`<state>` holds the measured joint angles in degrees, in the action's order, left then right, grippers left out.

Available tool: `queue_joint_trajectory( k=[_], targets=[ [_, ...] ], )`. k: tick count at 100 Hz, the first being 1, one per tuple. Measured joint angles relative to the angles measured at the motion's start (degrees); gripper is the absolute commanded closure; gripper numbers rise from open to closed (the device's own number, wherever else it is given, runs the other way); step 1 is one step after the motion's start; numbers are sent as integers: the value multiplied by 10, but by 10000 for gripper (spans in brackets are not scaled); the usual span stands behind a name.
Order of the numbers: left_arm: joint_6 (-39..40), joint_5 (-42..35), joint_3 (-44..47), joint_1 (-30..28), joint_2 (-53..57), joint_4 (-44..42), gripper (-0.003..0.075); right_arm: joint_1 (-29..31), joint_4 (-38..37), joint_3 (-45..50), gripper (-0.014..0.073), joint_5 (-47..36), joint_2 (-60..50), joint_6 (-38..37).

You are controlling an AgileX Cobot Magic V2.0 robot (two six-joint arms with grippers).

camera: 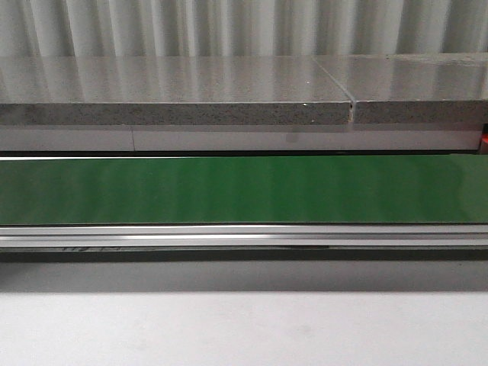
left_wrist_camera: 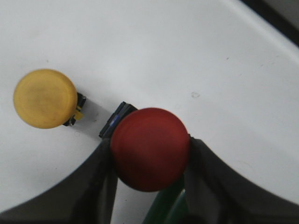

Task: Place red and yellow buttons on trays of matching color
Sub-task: 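Lower the left gripper and close it on the red button, then lift the red button onto the green belt and open the left gripper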

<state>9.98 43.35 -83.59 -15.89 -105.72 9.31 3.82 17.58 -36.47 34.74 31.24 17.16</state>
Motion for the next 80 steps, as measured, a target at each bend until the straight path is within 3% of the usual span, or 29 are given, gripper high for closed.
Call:
queue_joint_trajectory(
  k=[39,80],
  targets=[
    [-104,116,-2,0,107,72,732,0,0,0,710,0,0,0],
    [-137,152,15,51,121,102,732,0,0,0,710,0,0,0]
  ],
)
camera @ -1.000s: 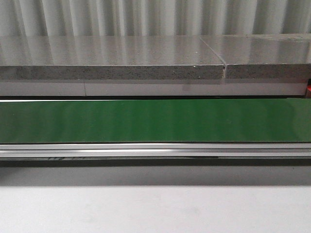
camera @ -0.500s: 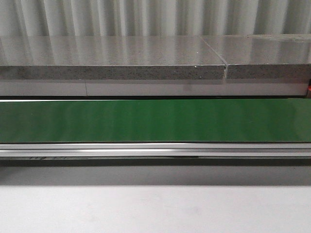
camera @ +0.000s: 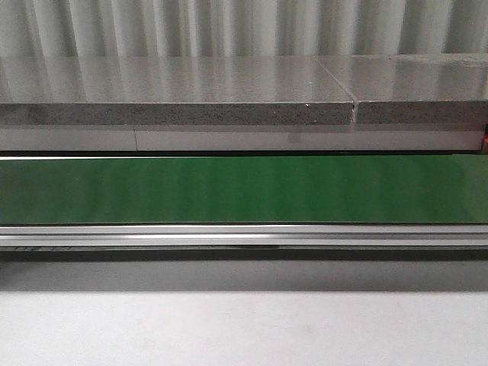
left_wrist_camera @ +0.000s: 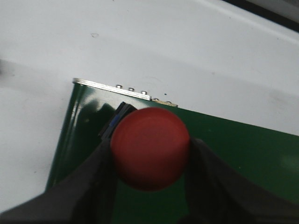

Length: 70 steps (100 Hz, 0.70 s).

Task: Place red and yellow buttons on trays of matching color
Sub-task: 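Lift the red button onto the green belt and open the left gripper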

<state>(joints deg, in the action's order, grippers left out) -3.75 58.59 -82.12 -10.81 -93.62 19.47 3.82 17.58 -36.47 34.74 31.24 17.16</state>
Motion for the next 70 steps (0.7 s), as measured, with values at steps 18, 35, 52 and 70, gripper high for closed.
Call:
queue_joint_trajectory(
  k=[18,35,52,70],
  targets=[
    [0,-27,51,31,0,4,732,0,0,0,710,0,0,0],
    [-1,-51,96,34,0,4,732,0,0,0,710,0,0,0],
    [-13,-62,117,34,1,8,732,0,0,0,710,0,0,0],
    [-28,-68,128,36,7,21,694,0,0,0,710,0,0,0]
  ],
)
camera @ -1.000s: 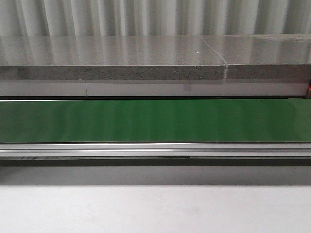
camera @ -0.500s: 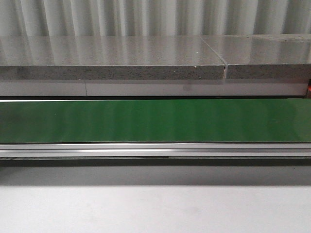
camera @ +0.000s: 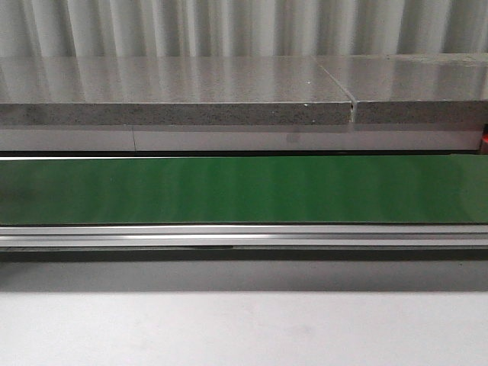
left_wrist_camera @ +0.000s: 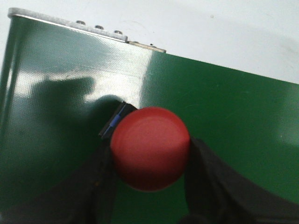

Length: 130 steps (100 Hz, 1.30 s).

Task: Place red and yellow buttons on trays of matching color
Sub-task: 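Lift the red button onto the green belt and open the left gripper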

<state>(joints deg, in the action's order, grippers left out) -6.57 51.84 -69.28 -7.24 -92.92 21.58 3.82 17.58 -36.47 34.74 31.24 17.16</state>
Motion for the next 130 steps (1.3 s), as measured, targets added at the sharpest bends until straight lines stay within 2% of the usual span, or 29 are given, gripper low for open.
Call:
queue_joint_trajectory(
  k=[5,12,29,38,60,98,130],
  targets=[
    [-1,0,0,0,0,2,647,0,0,0,710,0,0,0],
    [-2,0,0,0,0,4,542,0,0,0,710,0,0,0],
    [-20,0,3,0,0,0,141,0,0,0,710,0,0,0],
    [-34,2,6,0,0,1,34,0,0,0,710,0,0,0],
    [-76,22,-8,0,0,37,61,0,0,0,710,0,0,0],
    [-83,41,-74,-6,25,44,61,0,0,0,710,0,0,0],
    [-77,22,-87,-111,19,42,61,0,0,0,710,0,0,0]
  ],
)
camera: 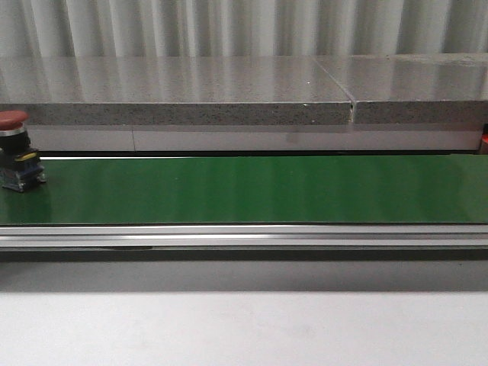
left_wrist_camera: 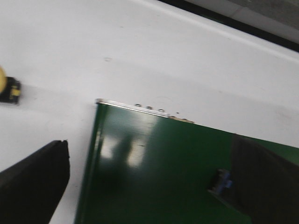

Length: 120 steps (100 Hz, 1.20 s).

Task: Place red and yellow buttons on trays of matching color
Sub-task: 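Lift the red button onto the green belt and open the left gripper, then move the left gripper to the yellow push button and grasp it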

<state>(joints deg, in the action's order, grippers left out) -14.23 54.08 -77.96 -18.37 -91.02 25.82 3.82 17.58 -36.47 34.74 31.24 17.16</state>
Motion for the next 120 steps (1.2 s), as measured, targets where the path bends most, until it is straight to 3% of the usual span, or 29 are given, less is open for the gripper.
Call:
queue_joint_trajectory(
  k=[39,69,120],
  targets=[
    [24,-32,-1,-104,-91,-4,61,0,0,0,710,0,0,0],
    [25,-75,-11,-108,-167,-4,61,0,0,0,710,0,0,0],
    [26,-87,-111,-108,-275,-4,62,0,0,0,710,0,0,0]
  ],
)
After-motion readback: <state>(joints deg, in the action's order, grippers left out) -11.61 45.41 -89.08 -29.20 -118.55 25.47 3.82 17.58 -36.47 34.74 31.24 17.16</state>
